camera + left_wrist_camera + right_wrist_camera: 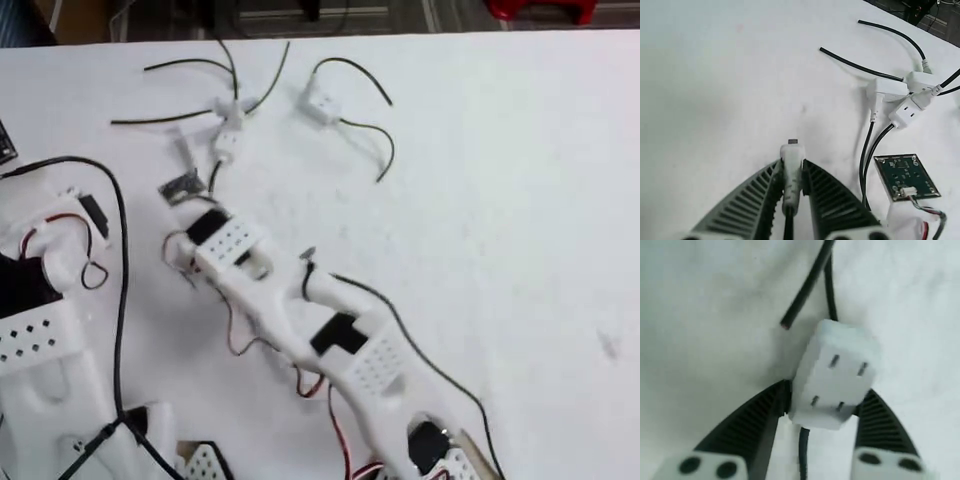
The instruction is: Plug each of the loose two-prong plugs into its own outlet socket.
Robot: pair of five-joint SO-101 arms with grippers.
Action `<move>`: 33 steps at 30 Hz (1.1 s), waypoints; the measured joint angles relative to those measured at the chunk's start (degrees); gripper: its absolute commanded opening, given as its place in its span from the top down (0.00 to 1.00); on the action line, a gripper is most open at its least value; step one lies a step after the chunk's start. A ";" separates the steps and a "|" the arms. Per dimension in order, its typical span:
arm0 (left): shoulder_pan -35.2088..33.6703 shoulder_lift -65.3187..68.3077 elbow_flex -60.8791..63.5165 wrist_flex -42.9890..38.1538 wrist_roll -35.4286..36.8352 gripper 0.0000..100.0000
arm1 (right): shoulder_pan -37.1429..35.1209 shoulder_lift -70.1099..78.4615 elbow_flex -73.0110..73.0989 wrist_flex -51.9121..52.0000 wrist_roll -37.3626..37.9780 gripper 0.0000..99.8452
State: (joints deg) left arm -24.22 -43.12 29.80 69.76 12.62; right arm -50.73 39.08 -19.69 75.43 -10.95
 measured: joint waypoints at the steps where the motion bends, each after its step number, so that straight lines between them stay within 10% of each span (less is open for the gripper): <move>1: 0.00 0.00 0.00 0.00 -0.09 0.98 | 0.18 0.00 0.00 0.18 2.20 0.91; 16: -0.09 0.00 0.00 -0.44 -0.09 0.98 | 1.23 -1.58 0.09 11.25 58.81 0.91; 26: -0.09 0.00 0.00 -1.67 -0.09 0.98 | 4.75 -1.67 0.18 13.54 58.73 0.64; 33: -0.09 0.00 0.00 -1.67 -1.05 0.98 | 8.44 -2.64 -6.68 19.25 57.76 0.63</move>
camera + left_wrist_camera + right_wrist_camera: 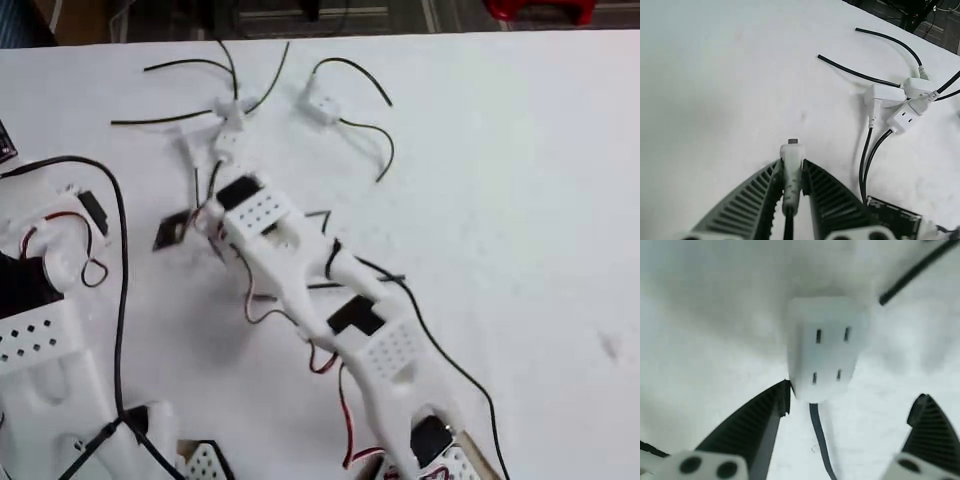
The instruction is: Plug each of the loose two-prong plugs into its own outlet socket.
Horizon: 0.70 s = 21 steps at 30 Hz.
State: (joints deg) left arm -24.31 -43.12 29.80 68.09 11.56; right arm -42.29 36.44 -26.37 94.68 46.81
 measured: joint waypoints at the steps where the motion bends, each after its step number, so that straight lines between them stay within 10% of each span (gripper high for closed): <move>1: 0.00 0.09 -0.35 0.00 -0.70 0.98 | 0.44 -1.05 -1.85 1.49 -0.09 0.63; 21: 11.60 33.05 -41.67 33.14 -19.25 0.98 | 21.71 -28.84 13.36 3.60 -17.76 0.63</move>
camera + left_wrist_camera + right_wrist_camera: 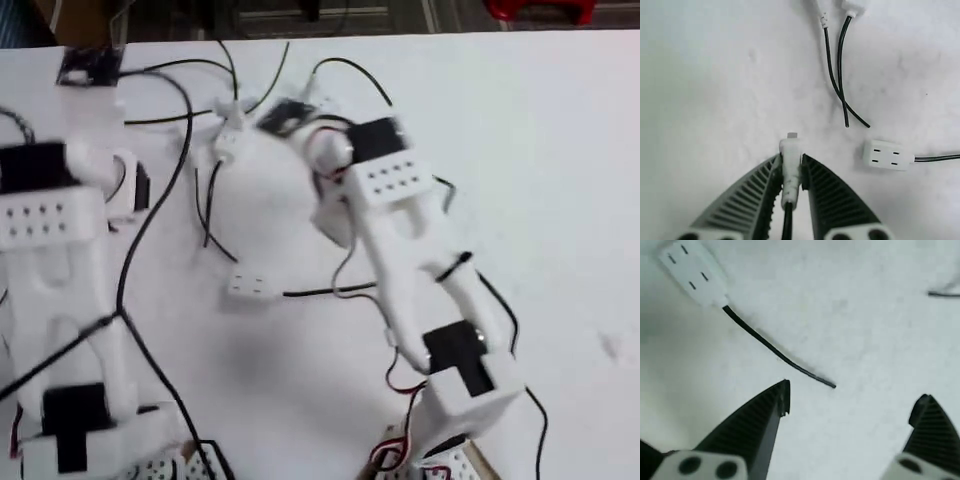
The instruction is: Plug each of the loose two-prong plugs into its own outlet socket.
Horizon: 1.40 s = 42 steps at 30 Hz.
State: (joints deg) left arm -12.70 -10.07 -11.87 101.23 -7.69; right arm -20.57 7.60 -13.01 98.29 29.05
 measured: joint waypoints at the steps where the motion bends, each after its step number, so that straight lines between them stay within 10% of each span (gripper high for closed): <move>1: 0.00 1.05 -1.14 0.53 -0.26 0.98 | 1.49 -0.26 1.58 0.00 -1.41 0.63; 24: 18.37 2.11 22.24 -8.09 2.29 0.98 | 18.37 -2.11 48.44 -30.07 -16.62 0.62; 42: 31.82 2.11 28.04 -16.44 11.16 0.98 | 20.66 -4.13 51.16 -32.62 -22.59 0.62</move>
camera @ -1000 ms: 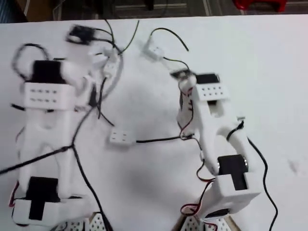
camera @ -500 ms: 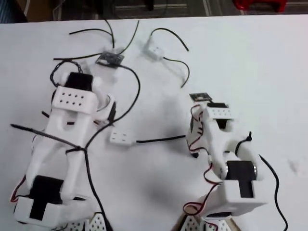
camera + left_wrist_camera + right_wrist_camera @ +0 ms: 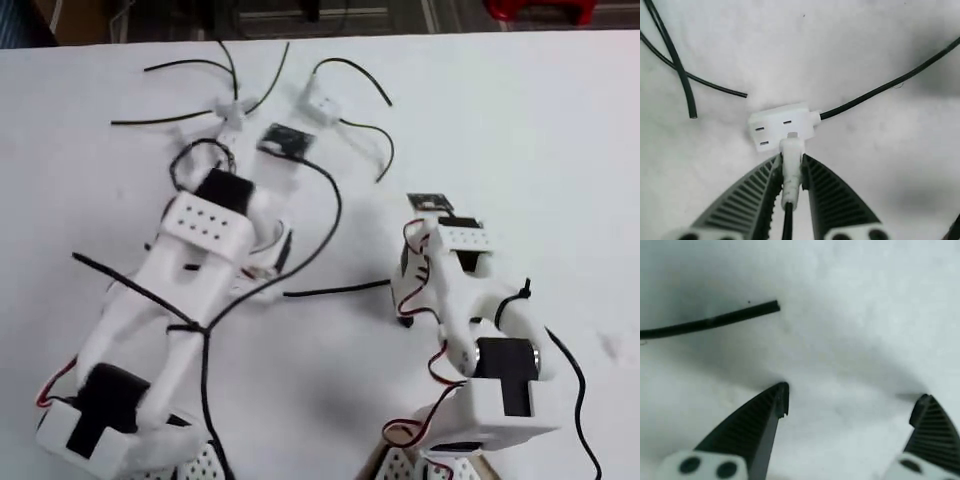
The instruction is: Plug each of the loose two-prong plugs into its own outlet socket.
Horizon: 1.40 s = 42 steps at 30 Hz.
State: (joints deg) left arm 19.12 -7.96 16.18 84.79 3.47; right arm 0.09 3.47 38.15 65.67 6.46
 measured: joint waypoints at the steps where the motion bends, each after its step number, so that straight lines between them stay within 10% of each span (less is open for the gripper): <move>1: 0.18 0.00 0.26 -0.35 0.18 0.98 | 0.00 0.00 0.00 0.00 0.00 0.62; 42: -4.40 0.00 7.03 -3.08 5.89 0.98 | 0.00 0.00 0.00 0.00 -0.18 0.62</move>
State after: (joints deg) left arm 14.73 -7.96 23.21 81.71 9.36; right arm 0.09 3.47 38.15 65.67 6.29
